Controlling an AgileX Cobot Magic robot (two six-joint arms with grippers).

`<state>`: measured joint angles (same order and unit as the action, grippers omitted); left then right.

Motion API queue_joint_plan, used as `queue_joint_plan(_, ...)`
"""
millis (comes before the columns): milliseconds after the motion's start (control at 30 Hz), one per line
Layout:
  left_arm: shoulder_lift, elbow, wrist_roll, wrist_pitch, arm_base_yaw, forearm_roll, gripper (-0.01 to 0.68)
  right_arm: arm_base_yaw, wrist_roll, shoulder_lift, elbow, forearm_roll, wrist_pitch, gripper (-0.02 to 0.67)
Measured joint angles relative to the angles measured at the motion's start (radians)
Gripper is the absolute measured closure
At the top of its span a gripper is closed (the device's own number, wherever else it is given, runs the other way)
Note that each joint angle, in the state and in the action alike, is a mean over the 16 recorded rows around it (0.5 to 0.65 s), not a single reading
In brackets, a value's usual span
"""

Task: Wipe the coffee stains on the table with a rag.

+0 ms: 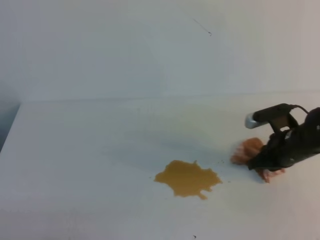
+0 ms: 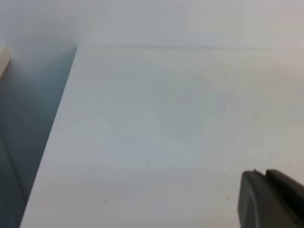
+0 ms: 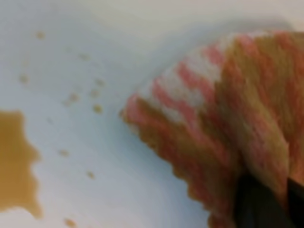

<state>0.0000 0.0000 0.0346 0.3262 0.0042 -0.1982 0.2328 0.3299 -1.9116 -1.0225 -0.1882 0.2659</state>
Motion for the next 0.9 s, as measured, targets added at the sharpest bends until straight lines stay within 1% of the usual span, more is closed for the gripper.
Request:
queue_joint_plan(233, 0.0, 0.0, 0.0, 0.0, 0.0, 0.0, 0.674, 0.105, -0.039, -0.103, -0.167, -0.048, 0.039, 0.607)
queue_joint_plan(500, 0.0, 0.0, 0.0, 0.0, 0.0, 0.0, 0.674, 0.244, -0.087, -0.212, -0.33, -0.057, 0.078, 0.608)
queue_joint_plan(733, 0.0, 0.0, 0.0, 0.0, 0.0, 0.0, 0.674, 0.391, -0.103, -0.257, -0.4, -0.052, 0.117, 0.608)
queue_joint_plan(900, 0.0, 0.0, 0.0, 0.0, 0.0, 0.0, 0.674, 0.464, -0.158, -0.262, -0.409, -0.004, 0.149, 0.608)
